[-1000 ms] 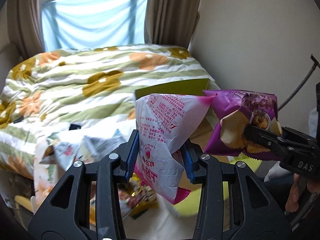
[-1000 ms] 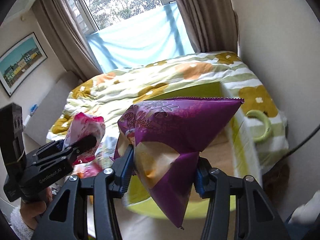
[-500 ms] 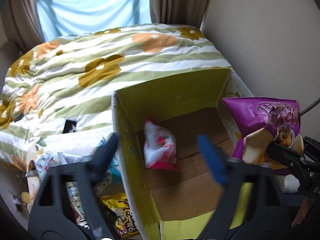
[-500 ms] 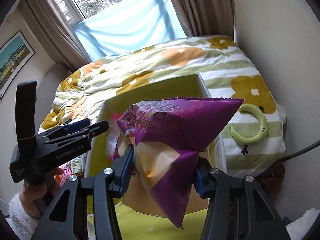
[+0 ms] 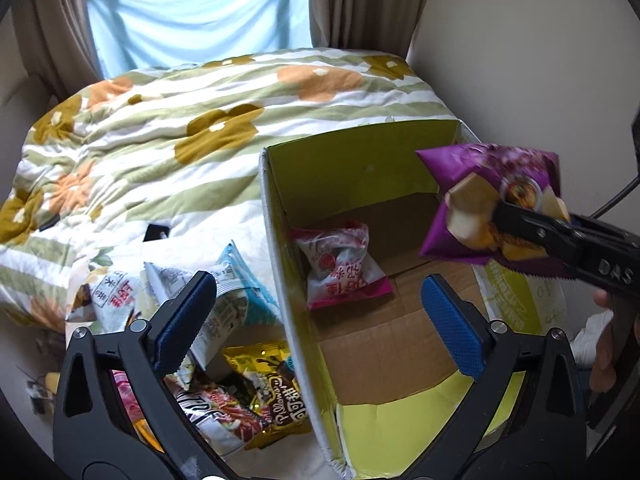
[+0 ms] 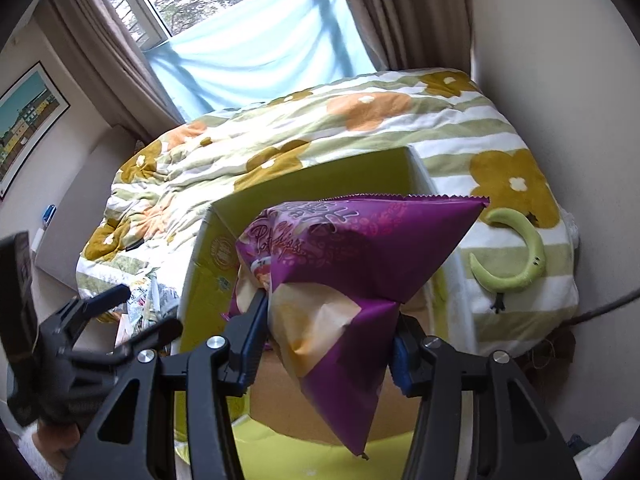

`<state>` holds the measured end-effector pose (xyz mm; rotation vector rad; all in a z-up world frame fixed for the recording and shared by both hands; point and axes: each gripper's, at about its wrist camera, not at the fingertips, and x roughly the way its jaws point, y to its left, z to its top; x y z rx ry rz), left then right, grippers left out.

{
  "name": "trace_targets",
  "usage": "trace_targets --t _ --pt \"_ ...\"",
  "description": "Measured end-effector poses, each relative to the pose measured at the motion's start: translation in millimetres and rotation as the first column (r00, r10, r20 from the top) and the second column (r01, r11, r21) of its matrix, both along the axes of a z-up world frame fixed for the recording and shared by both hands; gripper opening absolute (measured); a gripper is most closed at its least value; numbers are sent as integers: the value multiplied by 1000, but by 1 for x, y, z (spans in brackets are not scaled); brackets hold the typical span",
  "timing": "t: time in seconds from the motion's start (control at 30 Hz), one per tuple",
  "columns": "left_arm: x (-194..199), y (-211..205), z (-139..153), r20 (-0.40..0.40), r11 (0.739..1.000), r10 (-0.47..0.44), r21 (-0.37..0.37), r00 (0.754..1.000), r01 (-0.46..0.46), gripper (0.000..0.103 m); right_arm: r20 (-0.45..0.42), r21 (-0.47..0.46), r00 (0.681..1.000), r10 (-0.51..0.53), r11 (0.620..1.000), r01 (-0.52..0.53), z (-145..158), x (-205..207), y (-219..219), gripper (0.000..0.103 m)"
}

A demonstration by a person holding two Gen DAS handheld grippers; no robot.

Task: Organize snacks
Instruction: 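Open the right tool to drop the purple chip bag into the box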

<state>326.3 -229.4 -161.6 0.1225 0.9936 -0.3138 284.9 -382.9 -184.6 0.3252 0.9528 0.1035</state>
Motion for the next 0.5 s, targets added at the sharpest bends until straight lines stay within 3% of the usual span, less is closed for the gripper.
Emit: trace_targets --t 0.2,0.23,0.27,0.33,0.43,0.5 --pt "3 10 1 15 999 13 33 1000 -13 102 -21 -12 1000 20 1000 -20 -19 35 7 50" --pt "3 12 -1 11 999 17 28 1000 -18 102 -28 -15 1000 15 1000 -16 -24 39 8 62" --pt "4 14 -2 6 999 22 23 1000 -22 102 -35 -21 999 11 1000 -12 -29 43 8 85" --pt "4 17 -5 -1 999 32 20 999 -32 102 -45 -35 999 -10 999 9 -35 42 7 101" --pt "2 20 -7 -2 999 42 18 999 -42 102 -17 -40 1000 -25 999 25 -35 29 5 101" --pt "1 20 -8 -5 999 48 8 999 -48 102 -43 -58 999 -21 998 18 -36 23 5 101"
